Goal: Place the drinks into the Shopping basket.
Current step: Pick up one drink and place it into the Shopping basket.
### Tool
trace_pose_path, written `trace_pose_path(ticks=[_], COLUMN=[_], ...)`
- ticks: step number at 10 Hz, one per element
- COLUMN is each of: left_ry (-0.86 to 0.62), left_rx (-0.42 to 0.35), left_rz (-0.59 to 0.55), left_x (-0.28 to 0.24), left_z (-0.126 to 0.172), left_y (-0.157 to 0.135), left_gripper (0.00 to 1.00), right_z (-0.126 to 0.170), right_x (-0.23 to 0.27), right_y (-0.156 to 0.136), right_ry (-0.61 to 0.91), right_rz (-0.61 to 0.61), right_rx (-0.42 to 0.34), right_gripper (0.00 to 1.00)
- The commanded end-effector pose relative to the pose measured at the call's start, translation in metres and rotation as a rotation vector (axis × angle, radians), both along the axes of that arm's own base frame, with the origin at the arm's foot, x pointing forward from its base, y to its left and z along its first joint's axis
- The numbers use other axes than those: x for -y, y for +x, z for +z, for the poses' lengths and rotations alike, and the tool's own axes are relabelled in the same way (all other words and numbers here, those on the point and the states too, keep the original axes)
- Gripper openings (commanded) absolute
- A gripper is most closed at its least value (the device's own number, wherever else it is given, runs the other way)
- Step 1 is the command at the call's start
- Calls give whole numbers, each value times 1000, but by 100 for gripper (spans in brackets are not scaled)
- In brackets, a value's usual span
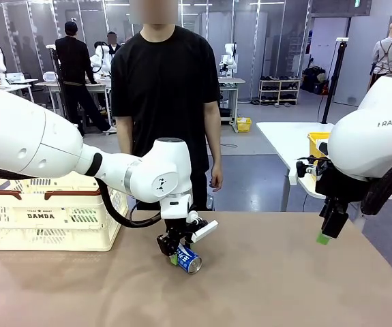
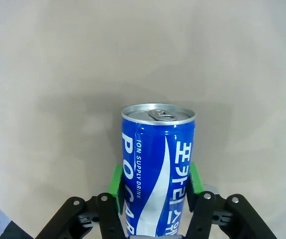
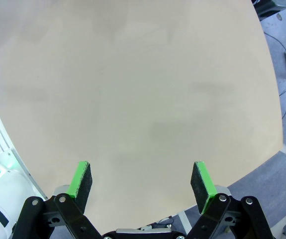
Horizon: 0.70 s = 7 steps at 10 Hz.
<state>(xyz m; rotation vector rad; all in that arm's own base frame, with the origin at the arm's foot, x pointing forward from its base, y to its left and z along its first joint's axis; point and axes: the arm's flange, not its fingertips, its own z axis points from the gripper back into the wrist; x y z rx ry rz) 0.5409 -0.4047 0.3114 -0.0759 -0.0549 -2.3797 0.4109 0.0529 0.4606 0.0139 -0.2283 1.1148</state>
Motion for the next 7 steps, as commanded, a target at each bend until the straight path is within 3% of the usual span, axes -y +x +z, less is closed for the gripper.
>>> trace_pose_path(ticks=[1,3,7], left_ry=[-9,-31,-39], left_rx=[-20,-13,-49], left_rz=[-10,23,59], left_x=[-5,-5,-7], left_z=[1,8,62], left_y=[-1,-4,-33], left_gripper=[24,5,5], right_z=[1,1,1], right_x=[1,1,1], right_y=[0,0,0], right_ry=[-2,-2,-2], right_rz=[0,0,0], right_rx=[-3,-3,-3], right_gripper=[100,100,100])
